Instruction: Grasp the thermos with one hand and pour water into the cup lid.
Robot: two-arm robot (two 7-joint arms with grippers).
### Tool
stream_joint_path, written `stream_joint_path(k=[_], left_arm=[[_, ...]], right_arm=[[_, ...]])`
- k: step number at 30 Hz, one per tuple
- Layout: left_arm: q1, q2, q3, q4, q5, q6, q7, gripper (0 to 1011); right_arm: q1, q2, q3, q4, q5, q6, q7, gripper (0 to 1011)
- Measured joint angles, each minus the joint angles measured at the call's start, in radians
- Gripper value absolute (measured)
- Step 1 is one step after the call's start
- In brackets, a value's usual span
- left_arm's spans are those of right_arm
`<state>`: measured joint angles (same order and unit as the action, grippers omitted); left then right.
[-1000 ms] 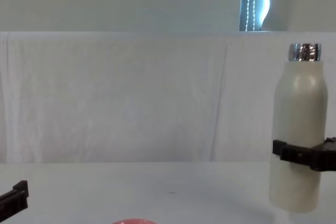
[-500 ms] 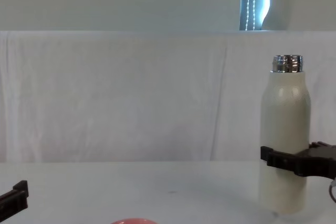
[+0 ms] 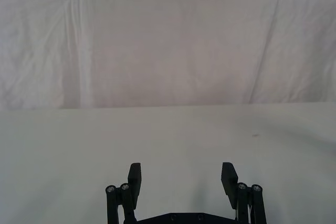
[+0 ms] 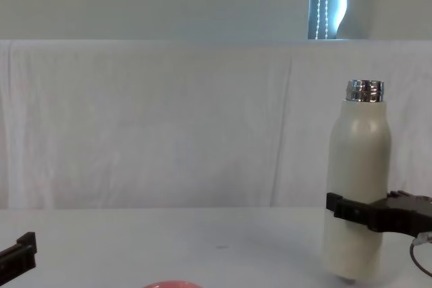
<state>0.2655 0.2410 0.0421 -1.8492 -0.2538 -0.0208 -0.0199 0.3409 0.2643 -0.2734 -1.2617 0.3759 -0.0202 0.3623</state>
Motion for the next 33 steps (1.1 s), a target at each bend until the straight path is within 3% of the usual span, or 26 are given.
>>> stream_joint_path(k=[12,33], left_arm=[[0.0,0.0,0.0,0.0,0.0,0.0,0.0,1001],[0.0,0.0,0.0,0.0,0.0,0.0,0.0,1001]], right_arm=[[0.016,-0.012,-0.013,0.049,-0.005,-0.04,0.021,960],[0.022,-0.012,-0.026,0.061,-0.027,-0.033,0.022,960]])
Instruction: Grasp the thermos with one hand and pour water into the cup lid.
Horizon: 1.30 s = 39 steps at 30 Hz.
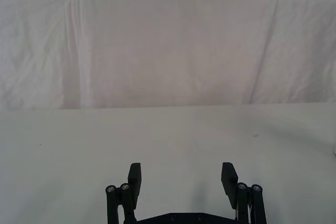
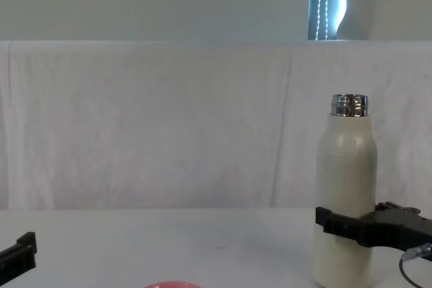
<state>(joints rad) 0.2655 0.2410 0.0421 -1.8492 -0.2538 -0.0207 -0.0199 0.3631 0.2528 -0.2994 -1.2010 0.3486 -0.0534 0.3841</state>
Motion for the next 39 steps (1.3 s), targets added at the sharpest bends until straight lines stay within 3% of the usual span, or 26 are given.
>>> stream_joint_path(k=[39], left_arm=[[0.0,0.0,0.0,0.0,0.0,0.0,0.0,1001]], right_arm=[[0.0,-0.002,-0.001,0.002,-0.012,0.007,-0.007,960]])
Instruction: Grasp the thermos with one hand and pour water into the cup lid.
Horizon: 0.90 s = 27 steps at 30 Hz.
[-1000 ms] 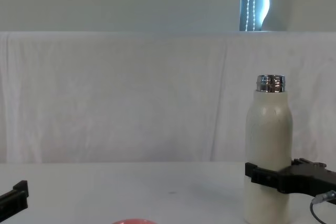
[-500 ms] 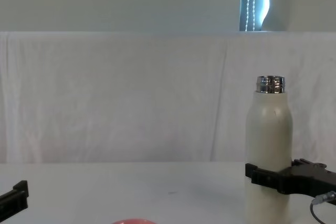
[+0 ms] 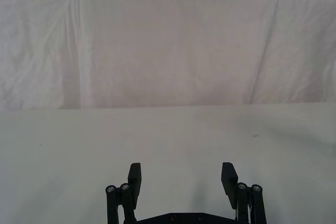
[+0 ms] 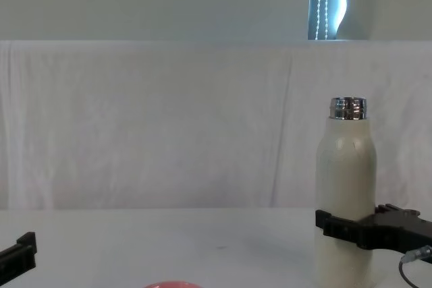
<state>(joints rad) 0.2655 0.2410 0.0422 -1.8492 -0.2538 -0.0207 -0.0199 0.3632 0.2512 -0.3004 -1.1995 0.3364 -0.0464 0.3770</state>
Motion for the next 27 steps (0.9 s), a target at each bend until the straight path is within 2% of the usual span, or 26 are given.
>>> stream_joint_path(k=[7,10,27], left_arm=[[0.0,0.0,0.0,0.0,0.0,0.0,0.0,1001],[0.0,0.0,0.0,0.0,0.0,0.0,0.0,1001],[0.0,0.0,0.0,0.0,0.0,0.0,0.0,1001]], right_arm=[[0.0,0.0,0.0,0.0,0.0,0.0,0.0,959],[0.0,0.0,0.0,-0.001,0.001,-0.001,0.0,1001],[0.0,0.0,0.0,-0.001,0.001,-0.001,0.001,1001]])
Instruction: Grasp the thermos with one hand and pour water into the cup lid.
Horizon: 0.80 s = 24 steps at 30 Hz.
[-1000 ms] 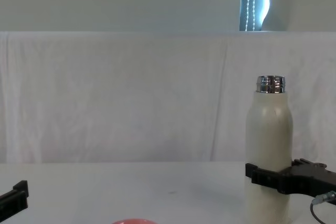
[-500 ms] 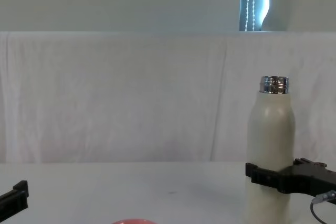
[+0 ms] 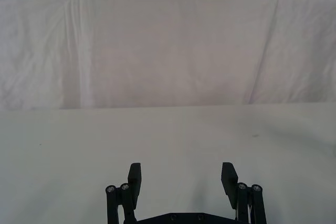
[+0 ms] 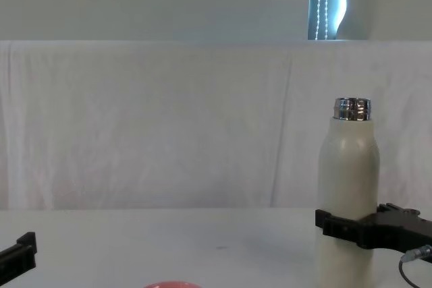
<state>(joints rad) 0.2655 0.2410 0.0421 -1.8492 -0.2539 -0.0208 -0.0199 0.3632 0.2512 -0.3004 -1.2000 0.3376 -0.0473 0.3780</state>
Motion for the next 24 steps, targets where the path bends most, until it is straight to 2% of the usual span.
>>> stream_joint_path(k=[24], left_arm=[[0.0,0.0,0.0,0.0,0.0,0.0,0.0,1001]], right_arm=[[-0.008,0.002,0.003,-0.004,0.001,0.0,0.002,1001]])
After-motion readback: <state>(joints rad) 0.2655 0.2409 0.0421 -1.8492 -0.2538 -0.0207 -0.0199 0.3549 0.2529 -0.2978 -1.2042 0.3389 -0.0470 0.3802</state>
